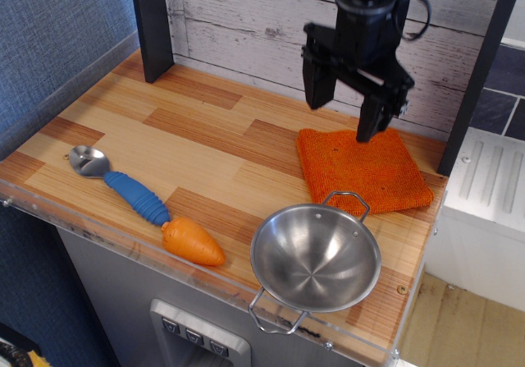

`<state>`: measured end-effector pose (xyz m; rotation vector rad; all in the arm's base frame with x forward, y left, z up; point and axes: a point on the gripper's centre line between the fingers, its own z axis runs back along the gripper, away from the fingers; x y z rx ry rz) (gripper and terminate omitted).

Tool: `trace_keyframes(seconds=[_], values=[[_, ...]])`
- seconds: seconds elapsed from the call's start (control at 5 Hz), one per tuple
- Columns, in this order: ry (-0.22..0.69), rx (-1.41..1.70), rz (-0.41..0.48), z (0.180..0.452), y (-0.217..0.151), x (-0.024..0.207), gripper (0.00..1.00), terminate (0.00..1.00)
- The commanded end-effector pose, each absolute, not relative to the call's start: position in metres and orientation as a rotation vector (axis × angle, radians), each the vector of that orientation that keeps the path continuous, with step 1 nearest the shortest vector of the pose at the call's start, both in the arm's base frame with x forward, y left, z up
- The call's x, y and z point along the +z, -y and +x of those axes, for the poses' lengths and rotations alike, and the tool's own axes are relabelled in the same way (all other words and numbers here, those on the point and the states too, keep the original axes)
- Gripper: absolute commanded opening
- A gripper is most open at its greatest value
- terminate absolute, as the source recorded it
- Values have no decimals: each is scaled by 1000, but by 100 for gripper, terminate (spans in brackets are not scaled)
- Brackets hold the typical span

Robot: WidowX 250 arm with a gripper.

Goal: Place the cloth behind the spoon.

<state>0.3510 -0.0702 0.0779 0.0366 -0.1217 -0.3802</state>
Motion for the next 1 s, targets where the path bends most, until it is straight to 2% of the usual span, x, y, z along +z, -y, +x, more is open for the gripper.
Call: trace_keyframes(seconds=[0.0,0.4,0.8], values=[[155,-392,18,369,82,63,100,0],[108,-376,7,372,89,25,100,0],[49,-359,58,362,74,12,100,0]])
